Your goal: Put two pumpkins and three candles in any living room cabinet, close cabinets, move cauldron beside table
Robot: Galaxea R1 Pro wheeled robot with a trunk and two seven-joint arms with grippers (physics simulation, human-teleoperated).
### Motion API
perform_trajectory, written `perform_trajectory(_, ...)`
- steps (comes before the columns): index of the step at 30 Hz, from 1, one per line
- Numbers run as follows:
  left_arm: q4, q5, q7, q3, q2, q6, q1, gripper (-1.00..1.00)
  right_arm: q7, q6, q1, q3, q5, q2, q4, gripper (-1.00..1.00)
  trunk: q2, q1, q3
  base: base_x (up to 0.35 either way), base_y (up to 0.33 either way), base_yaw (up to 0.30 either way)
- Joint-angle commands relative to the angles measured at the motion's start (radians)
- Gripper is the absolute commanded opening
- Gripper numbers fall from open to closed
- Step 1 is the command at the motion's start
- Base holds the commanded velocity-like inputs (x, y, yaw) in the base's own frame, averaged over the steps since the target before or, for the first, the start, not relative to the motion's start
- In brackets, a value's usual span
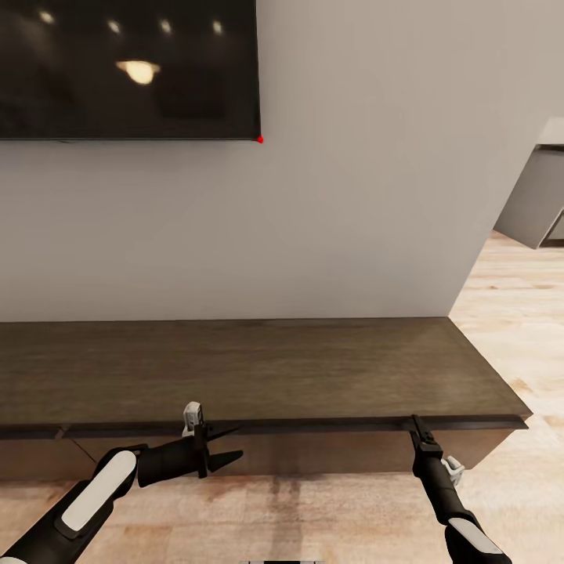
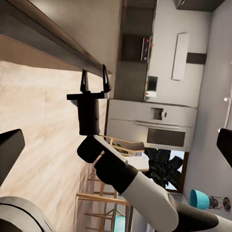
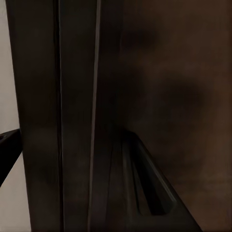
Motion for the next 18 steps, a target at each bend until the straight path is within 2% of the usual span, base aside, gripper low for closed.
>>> perform_trajectory(1, 0.000, -0.001, -0.005, -0.002, 0.001, 0.001, -0.001, 1.00, 0.000, 0.008, 0.000, 0.001, -0.004, 0.000, 0.002, -1.00, 0.000, 0.000, -0.001, -0.002, 0.000, 0.000)
perform_trajectory(8, 0.000, -0.004, -0.005, -0.003, 0.001, 0.001, -0.001, 1.00, 0.000, 0.007, 0.000, 0.001, -0.004, 0.000, 0.002, -1.00, 0.000, 0.000, -0.001, -0.070, 0.000, 0.000)
perform_trajectory(18, 0.000, -0.004, -0.005, -0.002, 0.001, 0.001, -0.001, 1.00, 0.000, 0.007, 0.000, 0.001, -0.004, 0.000, 0.002, -1.00, 0.000, 0.000, -0.001, -0.006, 0.000, 0.000)
